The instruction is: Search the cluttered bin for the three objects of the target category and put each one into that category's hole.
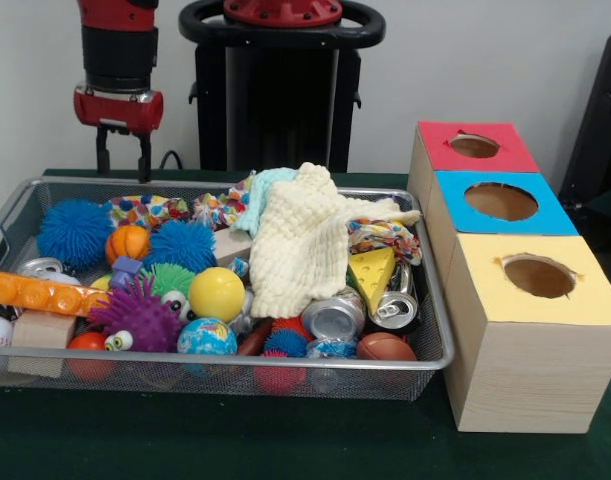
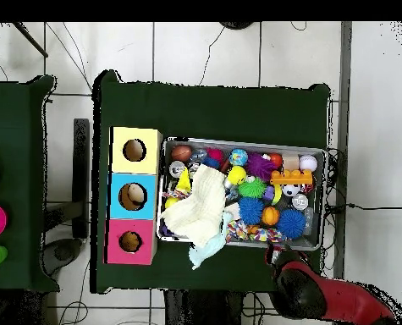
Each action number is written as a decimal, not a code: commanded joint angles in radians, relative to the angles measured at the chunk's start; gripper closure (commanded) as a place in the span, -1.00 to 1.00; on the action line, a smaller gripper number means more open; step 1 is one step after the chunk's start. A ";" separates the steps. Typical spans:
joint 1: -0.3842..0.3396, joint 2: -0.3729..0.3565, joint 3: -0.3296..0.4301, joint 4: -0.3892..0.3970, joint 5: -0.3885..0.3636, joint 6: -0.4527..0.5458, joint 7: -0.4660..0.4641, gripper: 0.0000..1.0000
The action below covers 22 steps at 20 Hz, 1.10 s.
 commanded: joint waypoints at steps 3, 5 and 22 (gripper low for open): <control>-0.029 -0.039 0.142 0.066 -0.059 0.078 -0.053 -1.00; -0.025 -0.046 0.146 0.072 -0.054 0.087 -0.050 -1.00; 0.147 -0.054 0.071 0.079 0.067 0.047 0.116 -1.00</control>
